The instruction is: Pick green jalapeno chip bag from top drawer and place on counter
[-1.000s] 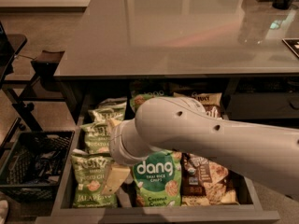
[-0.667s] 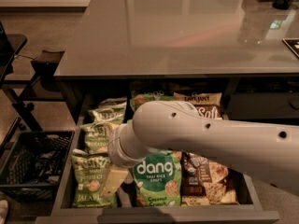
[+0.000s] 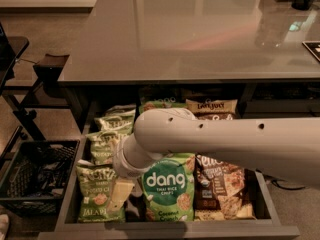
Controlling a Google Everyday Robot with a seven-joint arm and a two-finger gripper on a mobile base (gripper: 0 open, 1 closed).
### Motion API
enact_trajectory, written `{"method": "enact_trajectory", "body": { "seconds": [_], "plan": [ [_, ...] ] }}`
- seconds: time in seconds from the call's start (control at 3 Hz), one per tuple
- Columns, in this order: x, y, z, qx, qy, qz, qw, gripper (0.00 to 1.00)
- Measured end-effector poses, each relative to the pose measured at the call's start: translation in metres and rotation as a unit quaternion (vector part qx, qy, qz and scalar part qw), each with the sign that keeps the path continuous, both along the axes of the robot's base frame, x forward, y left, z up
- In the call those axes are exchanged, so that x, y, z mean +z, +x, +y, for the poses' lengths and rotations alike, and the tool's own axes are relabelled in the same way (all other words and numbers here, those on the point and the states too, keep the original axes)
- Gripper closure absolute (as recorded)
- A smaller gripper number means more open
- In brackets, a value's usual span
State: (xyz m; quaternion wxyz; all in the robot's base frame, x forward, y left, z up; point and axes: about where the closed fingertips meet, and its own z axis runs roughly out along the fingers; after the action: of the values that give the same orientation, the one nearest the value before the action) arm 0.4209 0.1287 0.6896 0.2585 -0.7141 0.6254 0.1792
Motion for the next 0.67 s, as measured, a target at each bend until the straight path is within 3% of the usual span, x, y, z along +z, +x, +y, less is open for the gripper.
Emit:
{"method": "enact_trajectory", "body": {
  "seconds": [0.67],
  "plan": [
    [-0.014, -0.001, 0.036, 0.05, 0.001, 0.014, 0.9986, 0.06]
  ]
}}
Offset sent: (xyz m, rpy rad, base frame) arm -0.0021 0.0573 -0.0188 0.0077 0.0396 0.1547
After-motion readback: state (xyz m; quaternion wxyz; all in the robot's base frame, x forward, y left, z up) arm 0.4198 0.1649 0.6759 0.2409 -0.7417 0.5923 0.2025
